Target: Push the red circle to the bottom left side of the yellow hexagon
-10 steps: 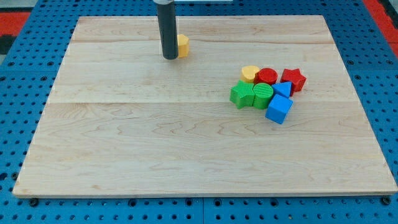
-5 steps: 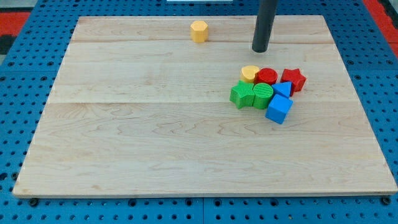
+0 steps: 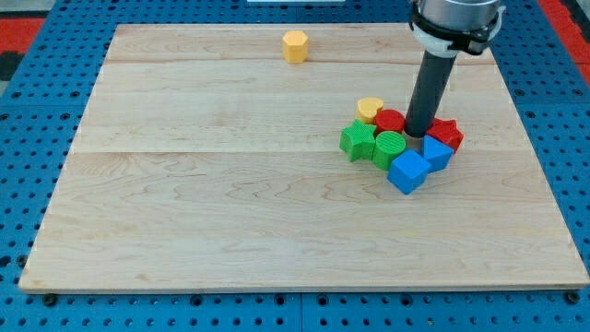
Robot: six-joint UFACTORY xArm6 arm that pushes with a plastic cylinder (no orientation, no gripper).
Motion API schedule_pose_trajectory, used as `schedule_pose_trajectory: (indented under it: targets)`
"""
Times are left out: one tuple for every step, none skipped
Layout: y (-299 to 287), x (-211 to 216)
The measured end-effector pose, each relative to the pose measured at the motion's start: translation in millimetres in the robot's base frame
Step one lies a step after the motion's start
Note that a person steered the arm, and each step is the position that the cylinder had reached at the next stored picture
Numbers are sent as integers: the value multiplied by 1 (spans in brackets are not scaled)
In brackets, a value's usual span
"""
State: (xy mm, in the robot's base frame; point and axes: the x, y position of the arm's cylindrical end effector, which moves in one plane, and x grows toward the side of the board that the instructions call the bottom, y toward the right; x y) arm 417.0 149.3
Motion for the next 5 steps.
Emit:
schedule_pose_trajectory:
  targets:
    - [-2, 3]
    - [-3, 31]
    - [-32, 11]
    - [-42, -21]
    - [-42, -54]
